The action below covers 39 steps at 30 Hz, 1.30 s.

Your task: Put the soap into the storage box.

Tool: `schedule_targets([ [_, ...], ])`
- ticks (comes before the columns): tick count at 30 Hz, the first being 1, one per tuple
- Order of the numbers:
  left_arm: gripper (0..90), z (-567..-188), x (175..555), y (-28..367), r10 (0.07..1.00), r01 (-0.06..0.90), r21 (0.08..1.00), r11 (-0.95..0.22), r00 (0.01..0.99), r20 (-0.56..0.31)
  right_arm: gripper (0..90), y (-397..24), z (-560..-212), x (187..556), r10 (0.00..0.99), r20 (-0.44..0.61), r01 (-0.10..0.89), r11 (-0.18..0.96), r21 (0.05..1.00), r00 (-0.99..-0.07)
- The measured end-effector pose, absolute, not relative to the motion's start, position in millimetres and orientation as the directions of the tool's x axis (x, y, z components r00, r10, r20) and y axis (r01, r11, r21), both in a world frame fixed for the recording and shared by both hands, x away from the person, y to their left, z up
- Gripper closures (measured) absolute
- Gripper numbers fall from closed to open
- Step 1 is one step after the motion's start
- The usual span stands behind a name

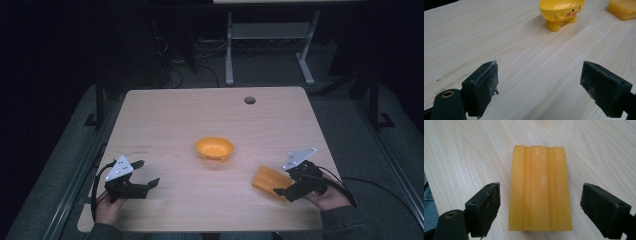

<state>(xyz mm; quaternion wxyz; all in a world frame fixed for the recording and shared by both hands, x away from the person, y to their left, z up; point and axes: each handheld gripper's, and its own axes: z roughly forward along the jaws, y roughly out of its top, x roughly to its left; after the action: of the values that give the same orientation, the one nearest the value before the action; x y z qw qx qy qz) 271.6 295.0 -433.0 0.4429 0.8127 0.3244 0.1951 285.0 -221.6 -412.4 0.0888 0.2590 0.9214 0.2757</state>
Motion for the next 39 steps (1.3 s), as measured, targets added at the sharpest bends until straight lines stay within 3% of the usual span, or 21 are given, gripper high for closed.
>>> schedule_targets([
  [39, 14.1, -433, 272, 295, 0.701, 0.355, 0.850, -0.390, 0.712, 0.024, 14.4, -192, -441, 307, 0.504, -0.030, 0.437, 0.774, 0.458, -0.863],
])
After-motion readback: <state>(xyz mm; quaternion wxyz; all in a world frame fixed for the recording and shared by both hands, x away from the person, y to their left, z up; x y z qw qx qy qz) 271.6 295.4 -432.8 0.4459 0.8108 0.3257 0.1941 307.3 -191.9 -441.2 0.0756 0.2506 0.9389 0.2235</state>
